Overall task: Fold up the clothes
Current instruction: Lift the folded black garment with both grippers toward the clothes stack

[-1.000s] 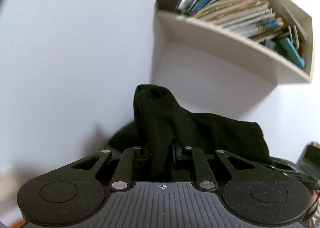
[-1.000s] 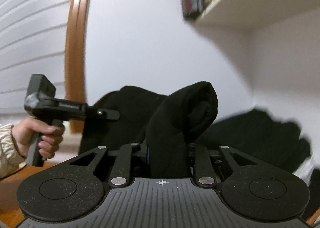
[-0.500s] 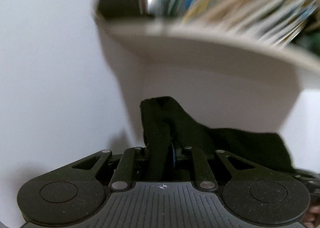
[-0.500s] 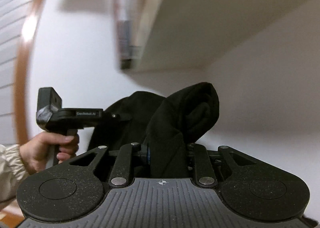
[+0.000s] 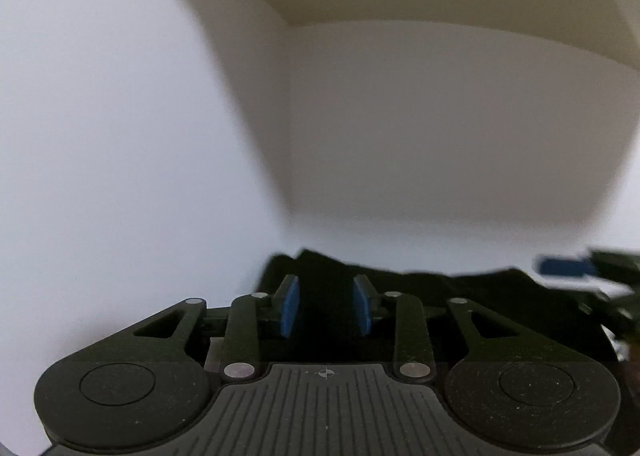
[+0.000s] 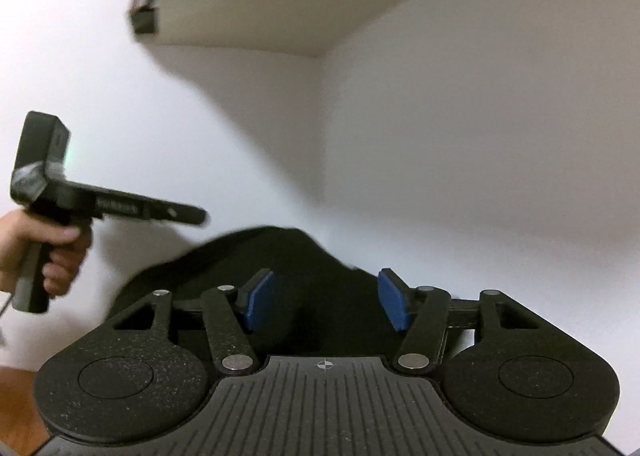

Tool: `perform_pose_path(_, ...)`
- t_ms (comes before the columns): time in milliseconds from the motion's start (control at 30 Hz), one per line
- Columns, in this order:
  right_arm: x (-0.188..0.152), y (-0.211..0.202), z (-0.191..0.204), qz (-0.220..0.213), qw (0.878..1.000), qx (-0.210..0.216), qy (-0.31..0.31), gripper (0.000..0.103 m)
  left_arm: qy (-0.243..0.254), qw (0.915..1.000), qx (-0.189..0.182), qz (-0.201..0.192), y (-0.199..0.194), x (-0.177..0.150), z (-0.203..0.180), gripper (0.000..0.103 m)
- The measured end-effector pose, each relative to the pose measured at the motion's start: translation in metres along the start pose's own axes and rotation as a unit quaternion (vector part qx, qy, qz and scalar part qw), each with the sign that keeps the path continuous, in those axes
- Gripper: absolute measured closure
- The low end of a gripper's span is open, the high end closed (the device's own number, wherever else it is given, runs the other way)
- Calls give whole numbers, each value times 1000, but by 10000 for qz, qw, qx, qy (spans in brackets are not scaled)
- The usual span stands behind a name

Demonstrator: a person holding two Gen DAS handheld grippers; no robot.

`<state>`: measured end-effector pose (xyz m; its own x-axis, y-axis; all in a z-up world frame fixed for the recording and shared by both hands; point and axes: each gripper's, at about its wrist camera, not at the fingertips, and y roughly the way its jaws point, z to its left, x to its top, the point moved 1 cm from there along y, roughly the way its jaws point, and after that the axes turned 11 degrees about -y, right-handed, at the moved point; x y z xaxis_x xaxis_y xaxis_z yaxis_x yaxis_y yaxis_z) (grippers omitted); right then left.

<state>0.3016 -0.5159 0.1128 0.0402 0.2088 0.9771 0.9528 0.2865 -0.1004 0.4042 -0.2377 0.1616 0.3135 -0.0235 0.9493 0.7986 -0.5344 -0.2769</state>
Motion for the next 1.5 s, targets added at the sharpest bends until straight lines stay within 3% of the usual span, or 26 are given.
perform_pose_path(167,-23,49,-15,983,9950,-75,-163,48,208,9983,205,501,13,-26,5,70)
perform_pose_path(200,-28,48,-18,985,9951,-65,-98,48,206,9972,324,639,18,-32,9,69)
perform_pose_path(333,-39,46,-23,983,9951,-116,-42,47,365,9960,642,494,26,-44,12,69)
perform_pose_path(433,-30,47,-19,892,9958,-193,-76,46,447,9947,821,423,34,-41,9,69)
perform_pose_path(567,-14,42,-26,497,9984,-254,-109,48,389,9976,537,185,40,-21,-7,71)
perform_pose_path(700,-18,69,-45,890,9952,-263,295,70,441,9989,18,139,74,10,-33,71)
perform_pose_path(900,-38,87,-40,1183,9919,-374,259,70,362,9968,245,668,140,13,-30,71)
perform_pose_path(1100,-45,106,-33,1281,9906,-437,196,70,235,9954,232,897,163,-1,-14,70)
perform_pose_path(1300,-30,87,-20,1203,9903,-628,294,66,242,9931,418,1068,186,-1,-14,65)
perform_pose_path(1367,-20,59,-8,1057,9919,-604,366,57,400,9931,523,965,177,6,-21,65)
perform_pose_path(1500,-7,20,25,871,9953,-266,316,57,163,9958,434,795,134,18,-23,61)
